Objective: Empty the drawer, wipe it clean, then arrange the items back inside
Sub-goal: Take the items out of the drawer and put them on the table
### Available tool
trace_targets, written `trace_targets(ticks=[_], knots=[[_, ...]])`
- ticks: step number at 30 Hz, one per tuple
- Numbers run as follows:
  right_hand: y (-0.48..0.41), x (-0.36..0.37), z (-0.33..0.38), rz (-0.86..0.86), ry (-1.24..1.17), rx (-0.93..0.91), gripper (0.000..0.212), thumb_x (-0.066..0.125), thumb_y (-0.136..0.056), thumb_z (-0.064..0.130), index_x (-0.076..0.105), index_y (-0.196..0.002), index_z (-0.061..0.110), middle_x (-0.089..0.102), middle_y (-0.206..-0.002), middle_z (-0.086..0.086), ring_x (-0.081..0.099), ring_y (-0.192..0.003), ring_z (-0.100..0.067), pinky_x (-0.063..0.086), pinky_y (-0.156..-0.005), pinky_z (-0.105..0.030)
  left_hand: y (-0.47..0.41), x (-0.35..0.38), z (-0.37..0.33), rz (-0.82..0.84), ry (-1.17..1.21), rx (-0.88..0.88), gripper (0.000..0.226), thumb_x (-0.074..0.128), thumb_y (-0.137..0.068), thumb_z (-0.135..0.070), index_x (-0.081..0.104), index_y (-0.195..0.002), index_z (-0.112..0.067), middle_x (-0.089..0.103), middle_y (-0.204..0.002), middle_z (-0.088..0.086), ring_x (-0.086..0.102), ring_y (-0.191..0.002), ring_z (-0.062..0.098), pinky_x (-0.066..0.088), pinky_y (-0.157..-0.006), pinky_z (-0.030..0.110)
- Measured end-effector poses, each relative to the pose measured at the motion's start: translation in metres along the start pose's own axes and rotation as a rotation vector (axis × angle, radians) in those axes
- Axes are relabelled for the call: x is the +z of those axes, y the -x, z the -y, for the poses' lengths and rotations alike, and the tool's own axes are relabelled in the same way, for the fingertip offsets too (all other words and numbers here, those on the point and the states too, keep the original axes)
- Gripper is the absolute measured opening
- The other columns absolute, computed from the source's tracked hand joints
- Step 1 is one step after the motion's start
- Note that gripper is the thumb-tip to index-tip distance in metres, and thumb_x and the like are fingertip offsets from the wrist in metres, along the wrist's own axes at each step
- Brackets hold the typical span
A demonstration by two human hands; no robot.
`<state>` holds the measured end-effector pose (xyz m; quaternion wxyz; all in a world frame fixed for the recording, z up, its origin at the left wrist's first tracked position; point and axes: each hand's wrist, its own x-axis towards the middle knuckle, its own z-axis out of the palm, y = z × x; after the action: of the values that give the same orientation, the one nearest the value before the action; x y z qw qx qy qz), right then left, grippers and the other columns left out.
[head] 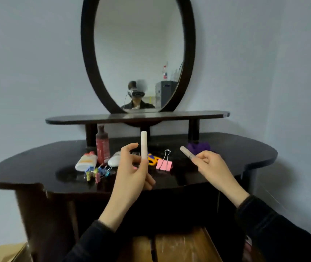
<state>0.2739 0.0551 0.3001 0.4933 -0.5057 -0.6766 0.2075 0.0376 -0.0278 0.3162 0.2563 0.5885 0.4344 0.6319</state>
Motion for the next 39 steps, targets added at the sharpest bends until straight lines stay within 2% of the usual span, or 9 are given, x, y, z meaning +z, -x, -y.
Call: trace_targets(ticks=[6, 12, 16, 20, 24, 28, 33, 36, 39], knots=[[-0.063, 0.028, -0.026, 0.032, 0.375, 0.142, 0.035, 0.051, -0.098, 0.05, 0.062, -0.079, 0.023, 0.064, -0.066, 0.008, 0.063, -0.065, -0.014, 0.04, -0.059, -0.03, -0.056, 0.036, 0.03, -0.068, -0.176, 0.197, 0.031, 0.05, -0.102, -0.014, 0.045, -0.113, -0.043, 0.057, -0.09, -0.011, 0.061, -0.068, 0.035, 0.053, -0.056, 0.055], [-0.095, 0.064, -0.023, 0.058, 0.636, 0.089, 0.032, 0.052, -0.095, 0.052, 0.064, -0.09, 0.023, 0.066, -0.079, 0.006, 0.065, -0.076, -0.02, 0.044, -0.064, -0.032, -0.069, 0.038, 0.052, -0.087, -0.3, 0.238, 0.038, 0.051, -0.101, -0.016, 0.041, -0.104, -0.052, 0.056, -0.088, -0.015, 0.061, -0.058, 0.023, 0.054, -0.049, 0.048], [-0.106, 0.074, -0.026, 0.138, 0.463, 0.096, 0.039, 0.048, -0.092, 0.065, 0.066, -0.085, 0.031, 0.069, -0.081, 0.012, 0.063, -0.076, -0.01, 0.046, -0.068, -0.033, -0.068, 0.043, 0.06, -0.022, -0.423, 0.287, 0.033, 0.051, -0.1, -0.016, 0.04, -0.108, -0.046, 0.057, -0.091, -0.014, 0.059, -0.068, 0.012, 0.053, -0.058, 0.033], [-0.105, 0.064, -0.031, 0.097, 0.04, 0.173, 0.033, 0.049, -0.101, 0.048, 0.069, -0.088, 0.026, 0.071, -0.077, 0.003, 0.065, -0.068, -0.011, 0.057, -0.074, -0.038, -0.068, 0.045, 0.063, -0.008, -0.498, 0.327, 0.032, 0.052, -0.101, -0.019, 0.038, -0.111, -0.045, 0.055, -0.094, -0.019, 0.059, -0.073, 0.005, 0.046, -0.057, 0.018], [-0.097, 0.057, -0.021, -0.013, -0.294, 0.184, 0.03, 0.055, -0.101, 0.042, 0.071, -0.091, 0.018, 0.066, -0.075, -0.002, 0.055, -0.051, -0.007, 0.041, -0.044, -0.019, -0.068, 0.045, 0.064, -0.028, -0.53, 0.349, 0.03, 0.054, -0.1, -0.018, 0.039, -0.108, -0.042, 0.053, -0.094, -0.021, 0.056, -0.069, 0.005, 0.043, -0.056, 0.017], [-0.087, 0.049, -0.006, 0.231, -0.654, 0.08, 0.037, 0.062, -0.095, 0.05, 0.077, -0.101, 0.017, 0.059, -0.07, -0.001, 0.043, -0.049, -0.008, 0.027, -0.042, -0.02, -0.069, 0.046, 0.062, -0.021, -0.554, 0.357, 0.034, 0.055, -0.1, -0.021, 0.037, -0.105, -0.048, 0.052, -0.097, -0.023, 0.059, -0.069, 0.005, 0.045, -0.054, 0.018], [-0.084, 0.048, -0.003, 0.561, -0.692, 0.003, 0.033, 0.072, -0.091, 0.041, 0.075, -0.116, 0.019, 0.054, -0.072, 0.003, 0.037, -0.053, -0.006, 0.026, -0.044, -0.018, -0.067, 0.051, 0.059, 0.058, -0.575, 0.376, 0.043, 0.06, -0.098, -0.024, 0.033, -0.108, -0.056, 0.057, -0.098, -0.022, 0.063, -0.081, 0.001, 0.048, -0.063, 0.018], [-0.092, 0.049, -0.005, 0.411, -0.799, 0.11, 0.032, 0.068, -0.093, 0.036, 0.075, -0.109, 0.009, 0.063, -0.08, -0.002, 0.05, -0.06, -0.008, 0.035, -0.047, -0.02, -0.065, 0.05, 0.055, -0.013, -0.55, 0.403, 0.033, 0.06, -0.096, -0.034, 0.035, -0.106, -0.054, 0.057, -0.093, -0.02, 0.062, -0.075, 0.004, 0.049, -0.063, 0.018], [-0.106, 0.049, -0.014, 0.127, -0.805, 0.301, 0.027, 0.053, -0.102, 0.031, 0.064, -0.107, 0.007, 0.072, -0.082, -0.011, 0.057, -0.054, -0.012, 0.038, -0.043, -0.022, -0.064, 0.046, 0.056, -0.106, -0.517, 0.394, 0.032, 0.059, -0.095, -0.021, 0.041, -0.105, -0.045, 0.055, -0.089, -0.017, 0.059, -0.074, 0.008, 0.044, -0.057, 0.02]])
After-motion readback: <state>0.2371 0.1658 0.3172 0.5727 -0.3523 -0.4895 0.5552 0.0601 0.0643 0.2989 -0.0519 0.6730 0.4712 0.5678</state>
